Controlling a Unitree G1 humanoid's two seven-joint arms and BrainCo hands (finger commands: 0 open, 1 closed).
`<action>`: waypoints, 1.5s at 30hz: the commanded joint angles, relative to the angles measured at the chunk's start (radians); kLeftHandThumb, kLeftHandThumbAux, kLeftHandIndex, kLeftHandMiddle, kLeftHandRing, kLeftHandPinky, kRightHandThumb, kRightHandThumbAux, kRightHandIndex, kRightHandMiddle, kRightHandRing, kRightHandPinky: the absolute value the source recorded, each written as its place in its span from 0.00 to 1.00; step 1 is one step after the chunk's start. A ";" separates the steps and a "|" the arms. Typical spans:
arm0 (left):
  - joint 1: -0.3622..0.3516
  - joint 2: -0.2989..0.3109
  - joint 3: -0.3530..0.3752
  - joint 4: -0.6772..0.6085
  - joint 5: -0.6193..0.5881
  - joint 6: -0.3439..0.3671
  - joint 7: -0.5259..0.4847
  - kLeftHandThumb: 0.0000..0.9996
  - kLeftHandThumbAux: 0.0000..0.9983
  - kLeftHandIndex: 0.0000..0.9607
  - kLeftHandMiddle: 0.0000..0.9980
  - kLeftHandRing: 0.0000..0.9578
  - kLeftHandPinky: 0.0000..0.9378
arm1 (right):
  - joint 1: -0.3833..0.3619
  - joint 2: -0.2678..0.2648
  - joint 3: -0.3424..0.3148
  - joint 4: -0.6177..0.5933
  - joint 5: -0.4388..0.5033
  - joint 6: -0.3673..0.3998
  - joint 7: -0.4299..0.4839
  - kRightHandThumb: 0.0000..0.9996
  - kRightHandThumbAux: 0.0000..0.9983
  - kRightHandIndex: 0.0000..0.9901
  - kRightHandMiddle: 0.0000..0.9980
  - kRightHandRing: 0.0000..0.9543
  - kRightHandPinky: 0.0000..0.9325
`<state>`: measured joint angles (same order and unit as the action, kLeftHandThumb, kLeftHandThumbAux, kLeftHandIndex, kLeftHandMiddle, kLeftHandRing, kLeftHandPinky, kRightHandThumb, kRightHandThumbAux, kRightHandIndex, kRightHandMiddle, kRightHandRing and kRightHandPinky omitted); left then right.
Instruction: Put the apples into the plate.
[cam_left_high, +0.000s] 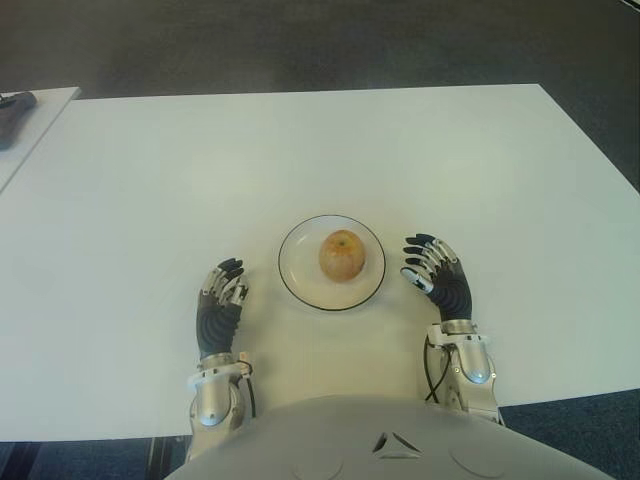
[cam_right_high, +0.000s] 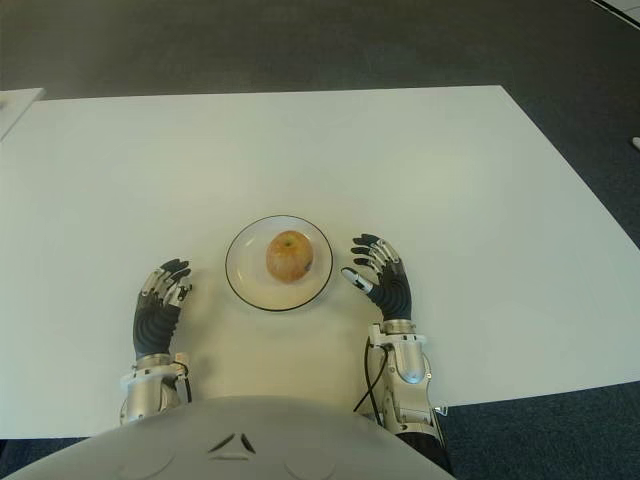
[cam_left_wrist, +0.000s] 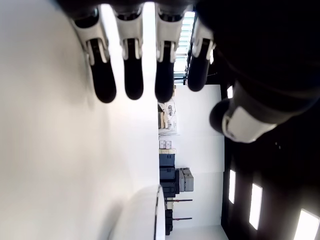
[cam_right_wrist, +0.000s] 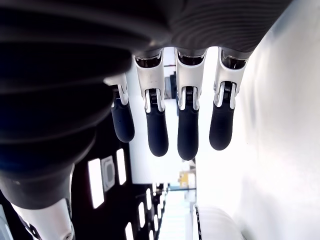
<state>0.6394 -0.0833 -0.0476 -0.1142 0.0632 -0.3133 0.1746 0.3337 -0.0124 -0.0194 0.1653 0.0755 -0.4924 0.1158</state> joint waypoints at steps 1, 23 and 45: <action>0.026 -0.030 -0.017 0.026 0.006 0.004 0.011 0.25 0.63 0.28 0.27 0.29 0.35 | 0.058 -0.005 -0.004 0.093 -0.008 0.109 -0.008 0.51 0.74 0.26 0.32 0.34 0.39; 0.082 -0.011 -0.063 0.053 0.005 -0.068 -0.002 0.25 0.59 0.24 0.25 0.25 0.30 | 0.071 0.007 0.002 0.080 0.004 0.104 -0.006 0.57 0.74 0.24 0.34 0.35 0.38; 0.116 0.003 -0.074 0.078 0.008 -0.119 0.000 0.21 0.60 0.22 0.23 0.24 0.29 | 0.117 0.009 0.020 0.013 0.033 0.099 0.031 0.58 0.71 0.26 0.33 0.34 0.38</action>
<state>0.7229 -0.0718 -0.1246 -0.0778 0.0698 -0.4484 0.1751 0.3663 -0.0128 -0.0048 0.1304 0.0884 -0.4759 0.1429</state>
